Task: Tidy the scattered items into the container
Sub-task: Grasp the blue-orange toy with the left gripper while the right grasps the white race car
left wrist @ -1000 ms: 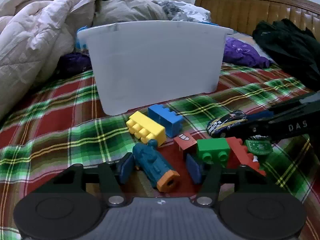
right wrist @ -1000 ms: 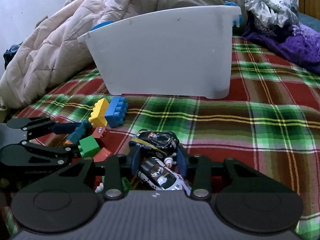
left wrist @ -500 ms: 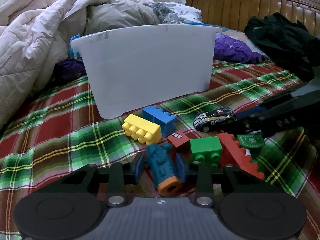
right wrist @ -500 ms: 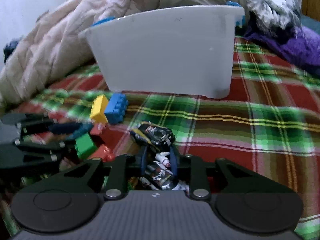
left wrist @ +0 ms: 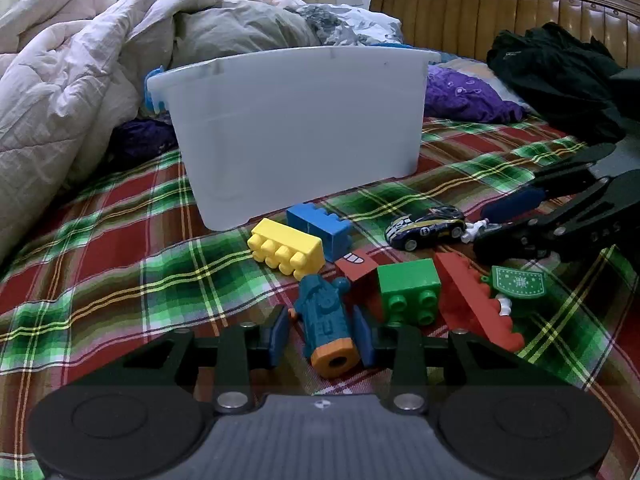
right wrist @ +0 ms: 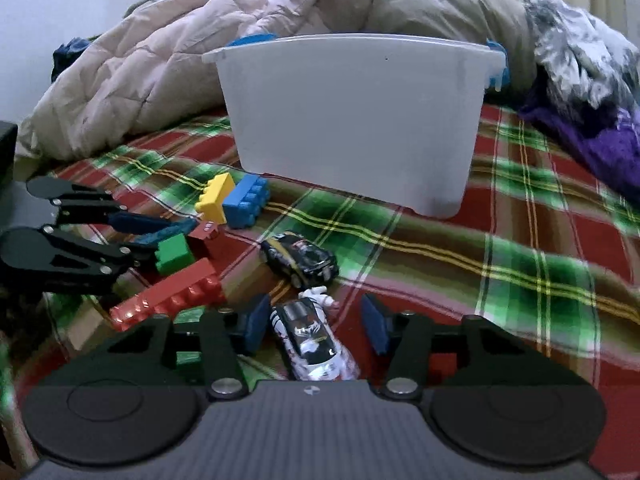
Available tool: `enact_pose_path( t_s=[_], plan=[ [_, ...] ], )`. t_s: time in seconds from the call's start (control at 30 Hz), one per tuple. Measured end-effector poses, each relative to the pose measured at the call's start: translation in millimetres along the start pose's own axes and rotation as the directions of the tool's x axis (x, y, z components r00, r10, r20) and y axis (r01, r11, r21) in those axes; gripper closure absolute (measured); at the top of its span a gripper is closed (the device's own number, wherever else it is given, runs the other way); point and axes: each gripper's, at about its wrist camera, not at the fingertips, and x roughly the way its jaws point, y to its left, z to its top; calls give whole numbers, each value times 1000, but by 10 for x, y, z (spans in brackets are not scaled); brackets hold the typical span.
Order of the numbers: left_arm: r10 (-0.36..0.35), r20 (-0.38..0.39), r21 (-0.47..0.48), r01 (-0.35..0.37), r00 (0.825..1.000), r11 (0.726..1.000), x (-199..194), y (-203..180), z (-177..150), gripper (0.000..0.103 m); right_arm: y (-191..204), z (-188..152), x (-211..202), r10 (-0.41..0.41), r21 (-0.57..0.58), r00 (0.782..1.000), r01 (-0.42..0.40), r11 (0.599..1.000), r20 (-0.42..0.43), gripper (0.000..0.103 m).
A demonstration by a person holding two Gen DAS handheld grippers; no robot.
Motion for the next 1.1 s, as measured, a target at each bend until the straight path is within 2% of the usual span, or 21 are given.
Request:
enact_pose_path(
  t_s=[0.17,0.53,0.67,0.9,1.0,1.1],
  plan=[
    [5,3,-3,-5,1000,1000,15,-22,8,63,146,-2,77,14,-83,1000,-14,996,6,68],
    [4,6,0,-4,1000,1000,1,-21,17,63,187,50,-24,16,-102,998,-10,995,60,70],
    [1,0,-2,-1,1000,1000,6,-31,20,63,187,40,-15,5,-99,999,-1,995,44,70],
    [-4,-8,0,4,1000,1000,39,-43,32,58,138,-6,105,-35,-60,999,37,997,29,68],
    [-5,-14,-3,5,1000,1000,56,-44,36,54,120,-10,139,-42,-41,998,44,998,40,60],
    [-6,-12,0,6,1000,1000,84,-56,39,53,103,-16,139,-32,-44,999,34,998,41,64]
  ],
)
